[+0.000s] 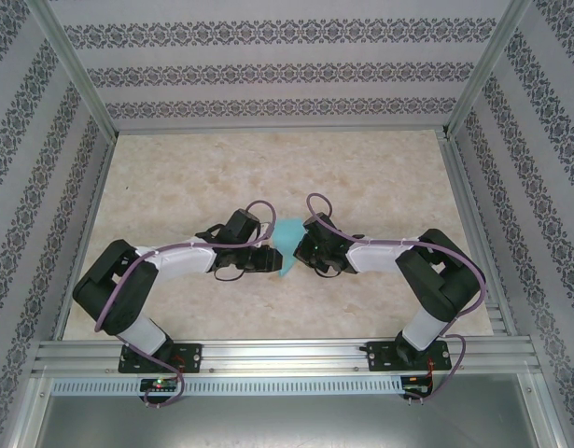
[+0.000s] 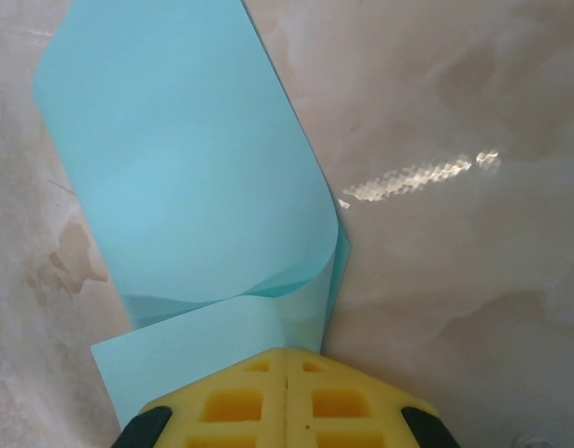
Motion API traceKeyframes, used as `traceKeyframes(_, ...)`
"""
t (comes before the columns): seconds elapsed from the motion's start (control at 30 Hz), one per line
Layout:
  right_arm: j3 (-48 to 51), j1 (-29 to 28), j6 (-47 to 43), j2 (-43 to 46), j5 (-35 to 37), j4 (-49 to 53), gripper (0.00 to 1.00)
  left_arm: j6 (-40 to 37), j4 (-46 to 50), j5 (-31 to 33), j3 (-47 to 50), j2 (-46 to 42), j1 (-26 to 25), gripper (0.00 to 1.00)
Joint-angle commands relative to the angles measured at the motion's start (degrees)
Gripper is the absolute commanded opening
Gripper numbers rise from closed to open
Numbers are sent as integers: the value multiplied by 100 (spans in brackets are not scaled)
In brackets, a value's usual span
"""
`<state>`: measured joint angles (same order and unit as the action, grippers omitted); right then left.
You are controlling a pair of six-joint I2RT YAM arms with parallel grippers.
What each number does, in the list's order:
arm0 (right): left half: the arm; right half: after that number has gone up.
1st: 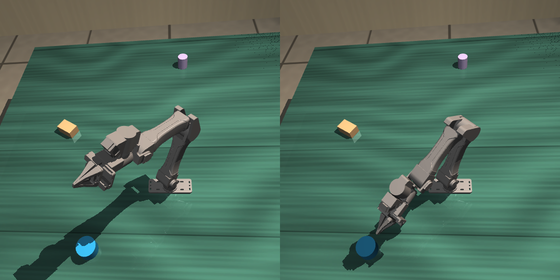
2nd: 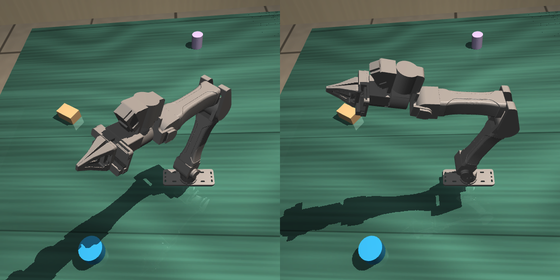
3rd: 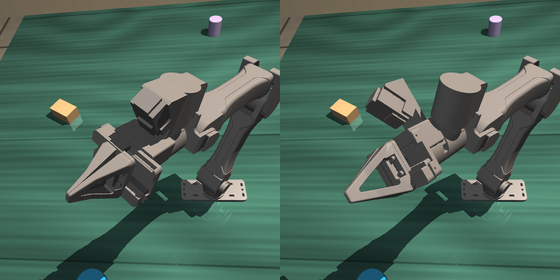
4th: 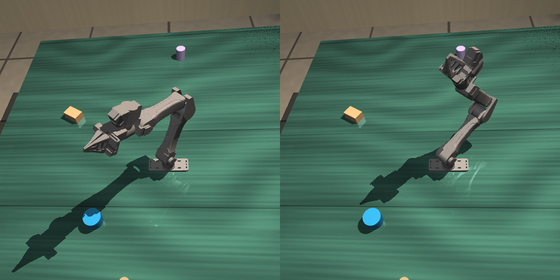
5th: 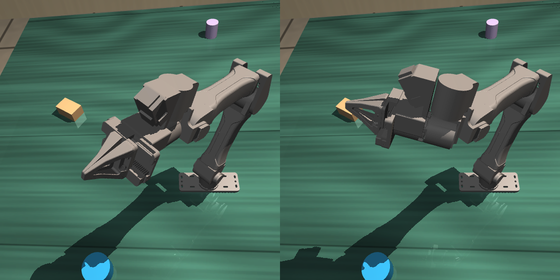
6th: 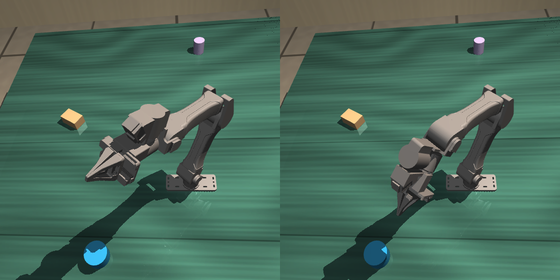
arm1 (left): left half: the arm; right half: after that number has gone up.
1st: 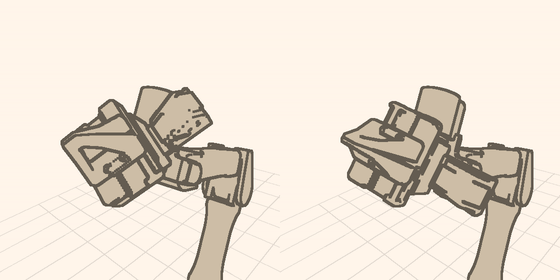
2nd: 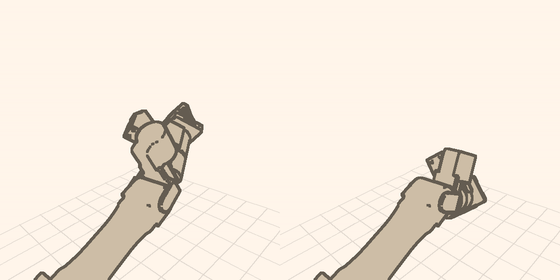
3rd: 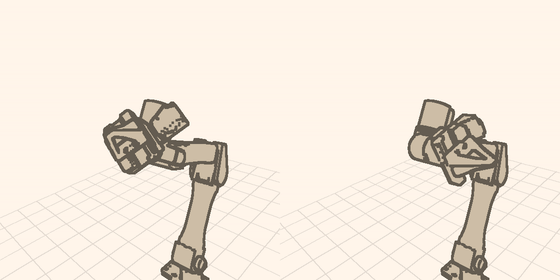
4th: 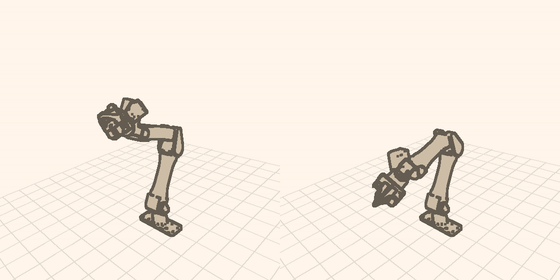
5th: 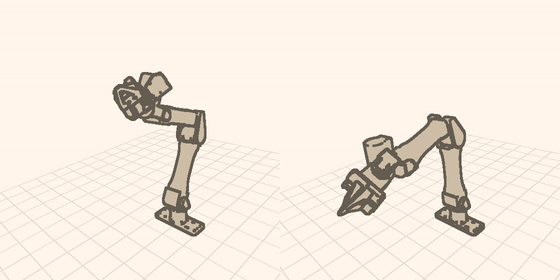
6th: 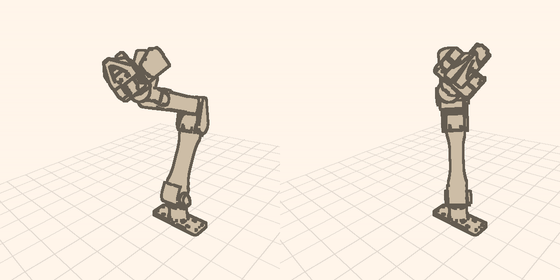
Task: Fold a paper plane with a square sheet of paper (pick it up from the middle)
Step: Third fold the triangle at the center of the table.
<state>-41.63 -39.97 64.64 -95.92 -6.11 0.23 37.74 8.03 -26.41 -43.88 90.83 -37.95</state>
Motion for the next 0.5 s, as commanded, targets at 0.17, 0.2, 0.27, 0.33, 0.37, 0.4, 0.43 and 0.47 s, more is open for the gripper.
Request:
traceKeyframes(0.17,-24,44,93,-208,198,179,0,49,-326,-114,-123,195,-162,29)
traceKeyframes(0.2,-25,50,92,-208,191,179,0,56,-352,-133,-127,238,-160,29)
traceKeyframes(0.27,-33,48,84,-208,189,187,0,91,-454,-203,-121,298,-173,28)
traceKeyframes(0.33,-45,48,78,-217,189,210,0,106,-463,-224,-157,375,-177,28)
traceKeyframes(0.37,-47,44,82,-217,189,207,0,106,-452,-212,-171,423,-182,27)
traceKeyframes(0.4,-46,44,68,-225,189,218,0,107,-453,-199,-182,459,-177,26)
traceKeyframes(0.43,-56,50,64,-234,189,215,0,112,-467,-181,-189,488,-177,24)
traceKeyframes(0.47,-56,49,62,-243,189,230,0,120,-465,-151,-199,519,-177,23)
